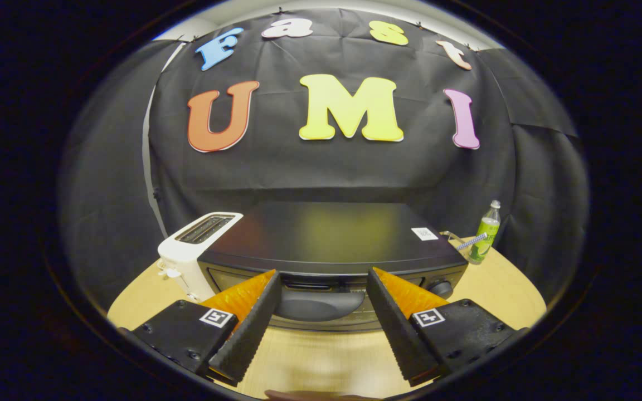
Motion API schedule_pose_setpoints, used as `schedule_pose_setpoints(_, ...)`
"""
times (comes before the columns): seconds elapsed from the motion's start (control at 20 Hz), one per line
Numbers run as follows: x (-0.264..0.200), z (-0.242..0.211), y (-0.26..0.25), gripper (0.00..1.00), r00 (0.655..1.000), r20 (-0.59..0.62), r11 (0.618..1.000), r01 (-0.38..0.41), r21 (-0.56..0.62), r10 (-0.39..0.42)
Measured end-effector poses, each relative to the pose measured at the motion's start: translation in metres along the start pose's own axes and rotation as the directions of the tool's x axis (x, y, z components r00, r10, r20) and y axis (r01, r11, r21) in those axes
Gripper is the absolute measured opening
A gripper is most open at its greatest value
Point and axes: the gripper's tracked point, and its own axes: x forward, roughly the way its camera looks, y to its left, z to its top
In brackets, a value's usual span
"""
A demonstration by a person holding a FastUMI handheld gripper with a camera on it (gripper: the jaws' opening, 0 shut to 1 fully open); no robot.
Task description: Open the toaster oven, put the food inside, and close the toaster oven door.
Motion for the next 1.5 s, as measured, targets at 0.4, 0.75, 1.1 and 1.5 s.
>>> schedule_pose_setpoints(0.4,-0.014,-0.018,0.003,1.00,0.994,-0.089,0.998,0.057,0.007,-0.056)
schedule_pose_setpoints(0.75,-0.051,-0.056,0.003,1.00,0.978,-0.205,0.999,0.047,-0.008,-0.048)
schedule_pose_setpoints(1.1,-0.072,-0.109,0.002,1.00,0.962,-0.265,0.998,0.057,-0.037,-0.065)
schedule_pose_setpoints(1.5,-0.074,-0.134,0.001,1.00,0.968,-0.243,0.996,0.047,-0.080,-0.066)
